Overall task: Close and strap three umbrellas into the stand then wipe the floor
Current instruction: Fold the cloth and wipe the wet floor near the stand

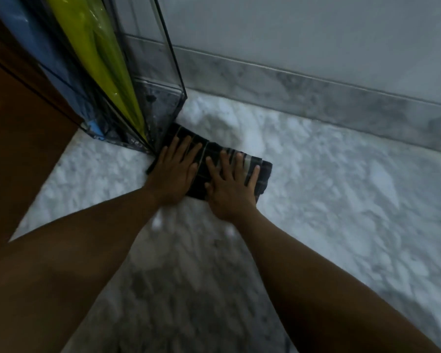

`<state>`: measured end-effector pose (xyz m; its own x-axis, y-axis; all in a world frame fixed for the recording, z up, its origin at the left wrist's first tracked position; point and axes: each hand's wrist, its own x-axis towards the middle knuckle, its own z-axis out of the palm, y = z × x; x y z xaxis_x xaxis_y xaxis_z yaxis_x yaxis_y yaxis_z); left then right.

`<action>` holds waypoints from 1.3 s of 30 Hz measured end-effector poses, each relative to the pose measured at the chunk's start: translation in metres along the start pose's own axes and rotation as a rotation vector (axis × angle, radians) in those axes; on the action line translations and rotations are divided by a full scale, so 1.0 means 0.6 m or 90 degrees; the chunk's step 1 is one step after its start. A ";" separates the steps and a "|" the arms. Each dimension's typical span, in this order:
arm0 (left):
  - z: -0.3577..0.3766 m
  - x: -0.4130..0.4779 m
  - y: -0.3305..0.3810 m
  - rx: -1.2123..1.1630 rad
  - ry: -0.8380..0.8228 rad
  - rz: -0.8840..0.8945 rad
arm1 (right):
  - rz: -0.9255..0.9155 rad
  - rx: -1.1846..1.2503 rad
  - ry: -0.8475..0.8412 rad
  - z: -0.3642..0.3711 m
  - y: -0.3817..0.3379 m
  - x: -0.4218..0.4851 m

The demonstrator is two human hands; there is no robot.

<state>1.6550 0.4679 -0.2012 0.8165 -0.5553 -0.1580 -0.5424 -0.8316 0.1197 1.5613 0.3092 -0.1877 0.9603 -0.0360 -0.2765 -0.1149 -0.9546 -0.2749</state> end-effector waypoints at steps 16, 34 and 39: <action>0.048 -0.371 0.127 -0.026 -0.137 -0.070 | 0.024 0.071 -0.062 0.109 -0.069 -0.369; 0.035 -0.266 0.277 -0.104 -0.213 -0.151 | 0.035 0.000 -0.029 0.044 0.107 -0.322; 0.008 -0.147 0.255 -0.116 -0.220 -0.156 | 0.042 0.012 -0.026 0.010 0.134 -0.212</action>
<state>1.4990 0.3897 -0.1736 0.7858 -0.3390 -0.5173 -0.2720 -0.9406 0.2033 1.4287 0.2386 -0.1802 0.9394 -0.0865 -0.3317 -0.1829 -0.9449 -0.2715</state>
